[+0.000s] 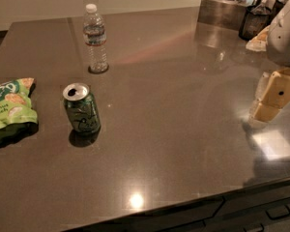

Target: Move green can near water bottle

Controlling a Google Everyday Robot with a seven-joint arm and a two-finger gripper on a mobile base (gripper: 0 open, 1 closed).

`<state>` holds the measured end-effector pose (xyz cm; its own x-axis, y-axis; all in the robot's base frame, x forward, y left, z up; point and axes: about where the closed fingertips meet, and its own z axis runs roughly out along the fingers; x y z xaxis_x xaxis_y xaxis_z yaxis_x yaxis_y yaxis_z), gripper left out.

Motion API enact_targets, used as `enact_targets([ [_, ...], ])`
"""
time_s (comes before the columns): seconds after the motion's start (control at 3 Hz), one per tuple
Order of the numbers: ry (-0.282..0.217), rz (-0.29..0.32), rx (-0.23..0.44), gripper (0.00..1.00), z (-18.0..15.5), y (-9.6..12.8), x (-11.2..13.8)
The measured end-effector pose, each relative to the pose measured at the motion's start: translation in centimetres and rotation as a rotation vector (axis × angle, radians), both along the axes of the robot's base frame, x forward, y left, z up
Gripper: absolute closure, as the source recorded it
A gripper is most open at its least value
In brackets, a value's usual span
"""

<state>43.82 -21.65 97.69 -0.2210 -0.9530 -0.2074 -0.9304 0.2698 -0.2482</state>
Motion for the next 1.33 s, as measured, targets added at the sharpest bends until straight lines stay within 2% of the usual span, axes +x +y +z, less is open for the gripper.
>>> enact_targets([
  [0.33,-0.002,0.006,0.014,0.0,-0.1,0.5,0.2],
  [0.67,-0.002,0.033,0.072,0.0,-0.5,2.5,0.7],
  [1.0,0.032,0.101,0.228,0.0,-1.9,8.5,1.4],
  [1.33,0.052,0.145,0.345,0.0,-2.9,13.1,1.9],
])
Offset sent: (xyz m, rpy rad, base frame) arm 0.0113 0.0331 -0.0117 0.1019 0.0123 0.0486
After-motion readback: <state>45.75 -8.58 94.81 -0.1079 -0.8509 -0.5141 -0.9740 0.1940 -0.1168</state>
